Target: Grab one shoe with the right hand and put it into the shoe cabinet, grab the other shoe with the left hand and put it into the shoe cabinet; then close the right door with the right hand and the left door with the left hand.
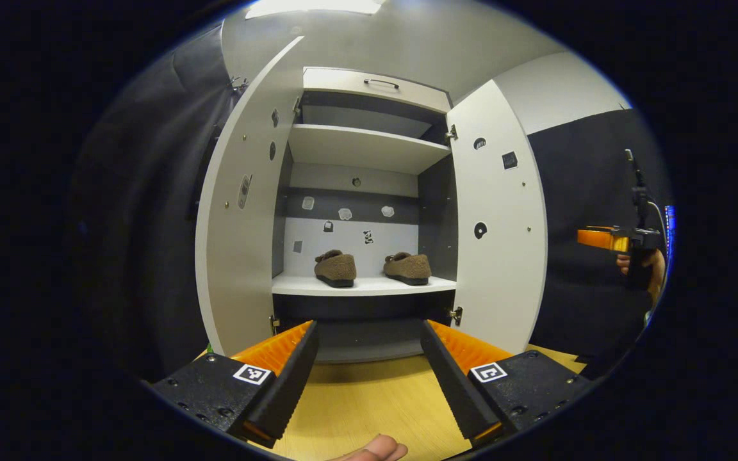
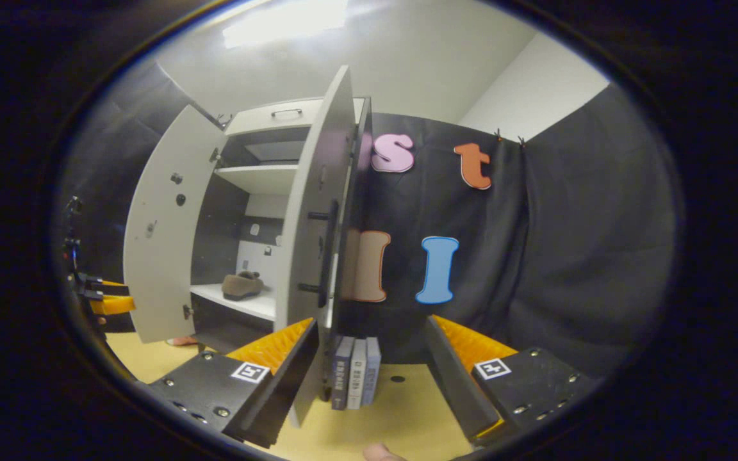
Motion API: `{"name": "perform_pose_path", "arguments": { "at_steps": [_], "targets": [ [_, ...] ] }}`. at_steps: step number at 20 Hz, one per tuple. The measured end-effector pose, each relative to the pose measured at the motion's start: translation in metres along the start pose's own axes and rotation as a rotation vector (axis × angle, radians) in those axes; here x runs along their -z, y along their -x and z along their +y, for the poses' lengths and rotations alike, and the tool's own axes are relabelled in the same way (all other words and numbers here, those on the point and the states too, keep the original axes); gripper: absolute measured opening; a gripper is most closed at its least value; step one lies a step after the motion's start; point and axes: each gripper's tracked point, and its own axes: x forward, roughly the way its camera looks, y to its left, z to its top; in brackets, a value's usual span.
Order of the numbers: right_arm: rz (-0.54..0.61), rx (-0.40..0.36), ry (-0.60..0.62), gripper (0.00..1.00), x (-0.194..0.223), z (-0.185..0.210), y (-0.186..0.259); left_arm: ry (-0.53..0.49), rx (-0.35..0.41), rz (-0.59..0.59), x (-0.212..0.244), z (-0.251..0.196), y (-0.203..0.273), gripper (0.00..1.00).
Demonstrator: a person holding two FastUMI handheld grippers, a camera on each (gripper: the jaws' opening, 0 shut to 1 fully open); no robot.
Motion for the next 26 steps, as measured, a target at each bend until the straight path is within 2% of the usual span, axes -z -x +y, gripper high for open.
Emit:
{"name": "perform_pose_path", "arguments": {
  "at_steps": [1, 3, 5, 10, 14, 15, 18, 20, 21, 26],
  "targets": [
    [0.018, 0.010, -0.021, 0.98, -0.001, -0.014, -0.012, -0.004, 0.001, 0.002, 0.000, 0.002, 0.004, 0.98],
    [0.034, 0.017, -0.067, 1.00, -0.004, -0.035, -0.034, -0.015, -0.002, -0.005, -0.001, 0.006, 0.009, 0.97],
    [0.042, 0.022, -0.103, 1.00, -0.007, -0.044, -0.056, -0.016, 0.007, -0.010, 0.000, 0.007, 0.012, 0.97],
    [0.103, -0.063, -0.154, 1.00, -0.004, -0.003, -0.102, -0.004, 0.063, -0.009, 0.004, 0.000, 0.021, 0.97],
    [0.132, -0.162, -0.132, 1.00, -0.008, 0.046, -0.112, -0.011, 0.057, -0.002, 0.010, 0.011, 0.029, 0.98],
    [0.130, -0.182, -0.135, 0.89, -0.009, 0.057, -0.113, -0.012, 0.047, -0.003, 0.011, 0.015, 0.034, 0.97],
    [0.123, -0.174, -0.143, 0.87, -0.012, 0.078, -0.116, 0.009, 0.031, -0.006, 0.007, 0.025, 0.035, 0.98],
    [0.123, -0.174, -0.134, 0.89, -0.013, 0.093, -0.117, 0.022, 0.031, -0.009, 0.005, 0.028, 0.032, 0.98],
    [0.121, -0.176, -0.125, 0.87, -0.015, 0.101, -0.117, 0.024, 0.028, -0.011, 0.006, 0.031, 0.032, 0.97],
    [0.097, -0.176, -0.127, 0.89, -0.016, 0.130, -0.120, 0.031, 0.019, -0.004, 0.008, 0.035, 0.033, 0.96]
  ]
}}
